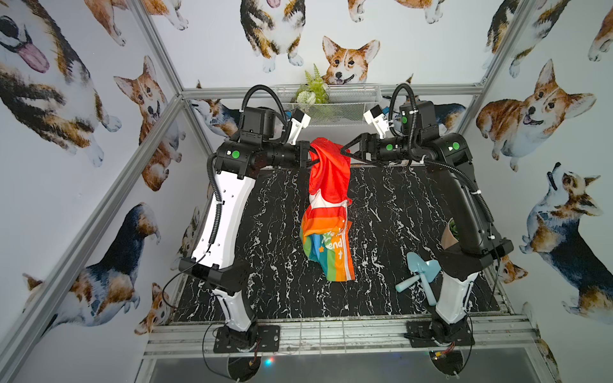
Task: Unzip the jacket
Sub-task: Flatten out the jacket at the center of the board.
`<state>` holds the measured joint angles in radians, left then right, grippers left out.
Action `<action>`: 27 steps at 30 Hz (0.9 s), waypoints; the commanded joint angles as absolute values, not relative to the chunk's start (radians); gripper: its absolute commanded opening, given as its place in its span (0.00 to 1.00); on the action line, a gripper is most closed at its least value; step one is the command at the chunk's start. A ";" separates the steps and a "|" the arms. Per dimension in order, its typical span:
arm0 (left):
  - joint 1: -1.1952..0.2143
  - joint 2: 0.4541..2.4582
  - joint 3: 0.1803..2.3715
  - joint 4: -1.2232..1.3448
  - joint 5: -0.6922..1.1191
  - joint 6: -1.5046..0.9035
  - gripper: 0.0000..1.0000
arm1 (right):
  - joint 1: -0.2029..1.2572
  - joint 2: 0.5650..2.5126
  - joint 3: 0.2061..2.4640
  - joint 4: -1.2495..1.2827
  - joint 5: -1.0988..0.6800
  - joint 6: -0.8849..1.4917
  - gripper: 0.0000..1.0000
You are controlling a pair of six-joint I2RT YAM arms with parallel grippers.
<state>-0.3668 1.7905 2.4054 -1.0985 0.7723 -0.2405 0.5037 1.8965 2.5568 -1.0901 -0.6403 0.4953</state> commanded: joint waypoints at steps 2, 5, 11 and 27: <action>-0.436 1.778 2.398 -1.144 0.897 0.029 0.00 | 0.504 1.889 2.517 -1.099 -0.741 0.428 0.80; -0.469 1.773 2.382 -1.193 0.905 0.138 0.00 | 0.501 1.874 2.487 -1.095 -0.773 0.409 0.78; -0.506 1.764 2.359 -1.297 0.852 0.306 0.00 | 0.467 1.816 2.425 -1.083 -0.798 0.407 0.78; -0.506 1.786 2.370 -1.277 0.921 0.344 0.00 | 0.477 1.693 2.087 -0.889 -1.021 0.490 0.80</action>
